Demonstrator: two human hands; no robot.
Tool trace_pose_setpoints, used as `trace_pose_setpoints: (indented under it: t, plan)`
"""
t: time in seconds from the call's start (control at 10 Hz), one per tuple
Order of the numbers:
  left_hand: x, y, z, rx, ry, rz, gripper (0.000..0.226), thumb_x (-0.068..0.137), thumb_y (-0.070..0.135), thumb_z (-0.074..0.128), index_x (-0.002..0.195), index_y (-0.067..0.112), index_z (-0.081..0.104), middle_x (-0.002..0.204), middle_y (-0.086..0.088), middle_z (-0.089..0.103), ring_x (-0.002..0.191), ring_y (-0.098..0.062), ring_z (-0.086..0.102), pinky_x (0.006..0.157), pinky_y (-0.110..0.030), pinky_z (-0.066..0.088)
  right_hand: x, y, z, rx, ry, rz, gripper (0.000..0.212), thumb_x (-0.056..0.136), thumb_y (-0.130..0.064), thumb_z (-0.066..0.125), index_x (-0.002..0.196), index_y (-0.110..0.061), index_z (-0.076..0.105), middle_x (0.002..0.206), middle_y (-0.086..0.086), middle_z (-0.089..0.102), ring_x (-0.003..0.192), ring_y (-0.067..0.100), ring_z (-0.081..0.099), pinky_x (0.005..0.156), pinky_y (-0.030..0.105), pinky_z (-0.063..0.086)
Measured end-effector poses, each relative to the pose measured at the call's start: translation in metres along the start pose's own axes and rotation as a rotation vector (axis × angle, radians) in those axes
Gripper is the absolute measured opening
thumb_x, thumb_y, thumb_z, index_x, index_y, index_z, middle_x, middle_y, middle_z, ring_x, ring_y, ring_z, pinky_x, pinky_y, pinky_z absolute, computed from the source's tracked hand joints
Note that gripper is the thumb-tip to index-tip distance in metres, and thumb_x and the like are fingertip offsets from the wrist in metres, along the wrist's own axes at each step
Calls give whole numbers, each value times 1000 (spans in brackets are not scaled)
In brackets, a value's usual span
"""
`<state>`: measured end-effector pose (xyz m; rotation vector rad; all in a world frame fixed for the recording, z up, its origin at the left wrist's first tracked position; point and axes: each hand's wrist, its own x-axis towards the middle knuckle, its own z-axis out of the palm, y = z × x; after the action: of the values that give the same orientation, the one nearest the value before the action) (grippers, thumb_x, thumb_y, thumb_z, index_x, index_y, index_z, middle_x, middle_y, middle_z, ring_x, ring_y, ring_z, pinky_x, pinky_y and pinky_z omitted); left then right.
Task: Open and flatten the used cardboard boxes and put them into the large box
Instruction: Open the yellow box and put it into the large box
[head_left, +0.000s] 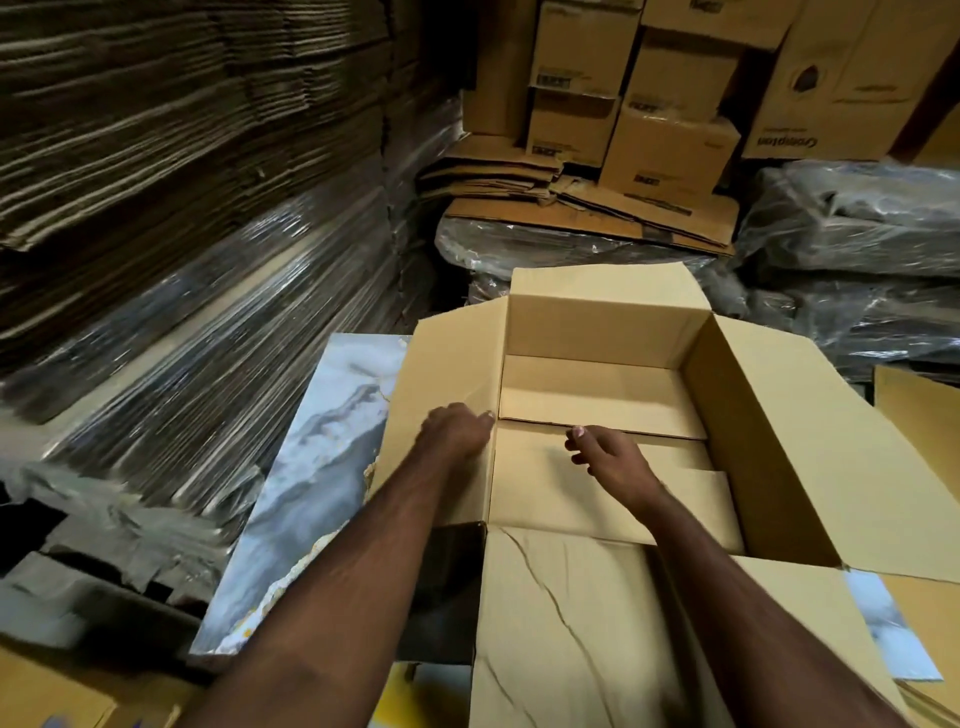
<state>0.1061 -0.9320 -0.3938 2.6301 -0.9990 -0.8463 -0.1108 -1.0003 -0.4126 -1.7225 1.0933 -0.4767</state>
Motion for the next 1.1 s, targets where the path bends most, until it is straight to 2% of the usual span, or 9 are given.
trace_pose_setpoints:
  t: [0.1,0.2,0.3,0.4,0.5,0.6,0.7,0.9,1.1]
  plan:
    - [1,17,7,-104,-35,-33,91,88,68,49,152,7,26,153,-19,35,139,-35,37,110,-44,35,0,6,-7,-85,59,-19,31,104,-30,48,100,-8,69,98,6,72,81,16,68,73,31,49]
    - [-2,18,21,-228,-72,-117,79,85,49,59,148,8,33,147,-14,45,131,-33,48,106,-39,42,-5,25,-9,-296,108,-15,27,100,-30,51,84,-15,66,83,0,71,78,23,65,73,35,50]
    - [-3,20,27,-344,-81,-169,61,78,33,58,133,7,52,125,-13,62,108,-31,61,94,-38,53,-13,37,-7,-551,4,-29,26,98,-30,54,83,-14,67,83,4,70,83,28,63,72,35,48]
    - [0,25,24,-360,-83,-179,70,89,55,53,139,7,51,139,-15,55,122,-32,55,103,-38,46,-13,34,-8,-568,38,-73,27,98,-28,53,104,-10,71,99,8,72,95,29,64,78,34,48]
    - [5,28,22,-460,-89,-208,83,90,68,48,144,6,46,147,-15,48,131,-32,49,107,-38,39,-15,30,-3,-646,-9,-93,28,98,-30,52,106,-9,69,103,10,71,97,31,64,77,34,48]
    - [13,29,21,-516,-59,-175,80,87,66,54,139,6,51,140,-15,55,125,-33,55,104,-37,44,-19,28,1,-716,-44,-151,29,99,-32,50,108,-12,68,103,9,69,95,30,63,76,34,48]
    - [17,32,18,-447,1,-123,70,86,51,62,138,6,50,136,-15,58,119,-34,58,99,-37,48,-24,26,2,-709,0,-203,30,100,-33,49,116,-14,66,107,8,67,97,30,63,77,34,48]
    - [28,42,18,-511,-104,-69,47,90,22,67,131,0,58,135,-16,59,124,-31,57,96,-32,48,-33,25,0,-723,97,-301,33,101,-38,46,112,-13,66,102,8,67,95,30,63,75,38,50]
    - [23,42,28,-586,-88,-80,47,92,28,61,131,2,59,135,-17,59,125,-32,56,100,-37,47,-44,27,1,-761,93,-276,36,101,-41,44,108,-12,66,101,8,67,97,31,62,75,39,50]
